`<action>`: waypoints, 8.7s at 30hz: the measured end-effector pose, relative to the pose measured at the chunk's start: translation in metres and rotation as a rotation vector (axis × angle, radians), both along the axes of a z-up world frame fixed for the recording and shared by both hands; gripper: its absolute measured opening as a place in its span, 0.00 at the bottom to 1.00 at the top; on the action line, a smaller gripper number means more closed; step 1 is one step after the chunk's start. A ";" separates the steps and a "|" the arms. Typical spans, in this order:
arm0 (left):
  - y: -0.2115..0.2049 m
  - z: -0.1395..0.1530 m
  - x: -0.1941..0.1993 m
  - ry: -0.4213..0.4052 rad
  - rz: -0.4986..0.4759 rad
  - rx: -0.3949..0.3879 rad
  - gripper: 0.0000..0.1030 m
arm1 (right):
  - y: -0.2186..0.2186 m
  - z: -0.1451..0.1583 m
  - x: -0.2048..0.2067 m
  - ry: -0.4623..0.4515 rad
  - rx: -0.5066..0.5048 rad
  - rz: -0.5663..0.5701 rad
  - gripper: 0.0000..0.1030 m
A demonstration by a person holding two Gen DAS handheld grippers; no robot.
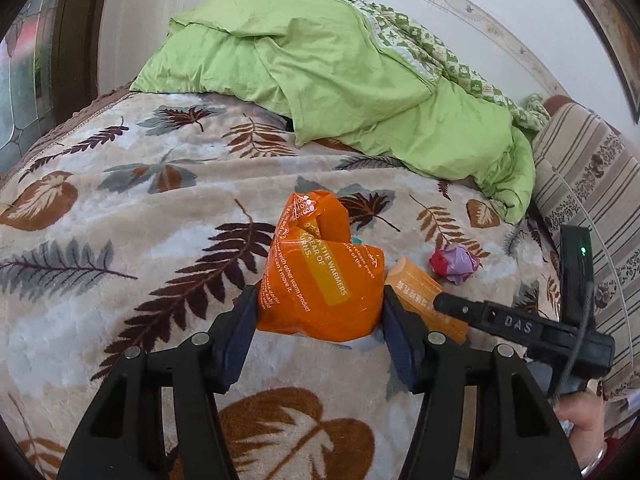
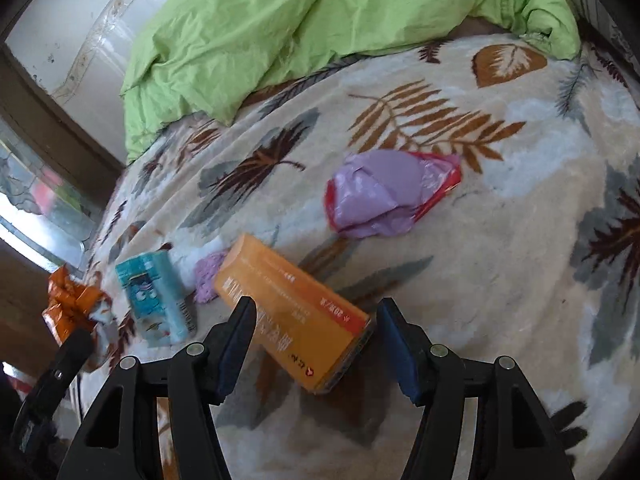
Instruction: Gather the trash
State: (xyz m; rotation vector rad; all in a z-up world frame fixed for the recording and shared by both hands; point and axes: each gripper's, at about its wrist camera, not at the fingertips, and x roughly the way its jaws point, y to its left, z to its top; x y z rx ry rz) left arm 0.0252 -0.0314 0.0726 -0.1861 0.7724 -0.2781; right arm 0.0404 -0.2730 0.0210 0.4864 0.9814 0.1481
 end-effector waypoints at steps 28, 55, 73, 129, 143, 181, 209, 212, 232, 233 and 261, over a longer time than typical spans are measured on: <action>-0.005 0.000 0.002 -0.019 -0.001 0.043 0.57 | 0.052 0.036 -0.053 -0.097 -0.361 -0.065 0.49; -0.032 0.002 -0.016 -0.073 -0.055 0.131 0.57 | 0.037 0.074 -0.089 -0.295 -0.306 -0.240 0.49; -0.034 0.002 -0.020 -0.077 -0.060 0.132 0.57 | 0.036 0.077 -0.090 -0.305 -0.291 -0.234 0.49; -0.017 0.019 -0.104 -0.175 -0.045 0.201 0.57 | 0.032 0.092 -0.175 -0.360 -0.288 -0.278 0.49; -0.016 0.020 -0.199 -0.228 -0.124 0.263 0.57 | 0.020 0.092 -0.258 -0.378 -0.280 -0.272 0.49; -0.027 0.005 -0.186 -0.199 -0.120 0.285 0.57 | 0.031 0.088 -0.252 -0.385 -0.323 -0.224 0.49; -0.034 0.012 -0.202 -0.180 -0.186 0.249 0.57 | 0.023 0.091 -0.277 -0.359 -0.242 -0.233 0.49; -0.041 0.019 -0.211 -0.186 -0.211 0.238 0.57 | 0.014 0.092 -0.292 -0.356 -0.209 -0.245 0.49; -0.197 0.075 -0.305 -0.178 -0.721 0.096 0.57 | -0.159 0.089 -0.480 -0.277 -0.160 -0.689 0.49; -0.212 0.073 -0.309 -0.156 -0.761 0.085 0.57 | -0.168 0.087 -0.488 -0.269 -0.151 -0.714 0.49; -0.193 0.051 -0.260 -0.021 -0.721 0.055 0.74 | -0.147 0.093 -0.423 -0.239 -0.148 -0.566 0.61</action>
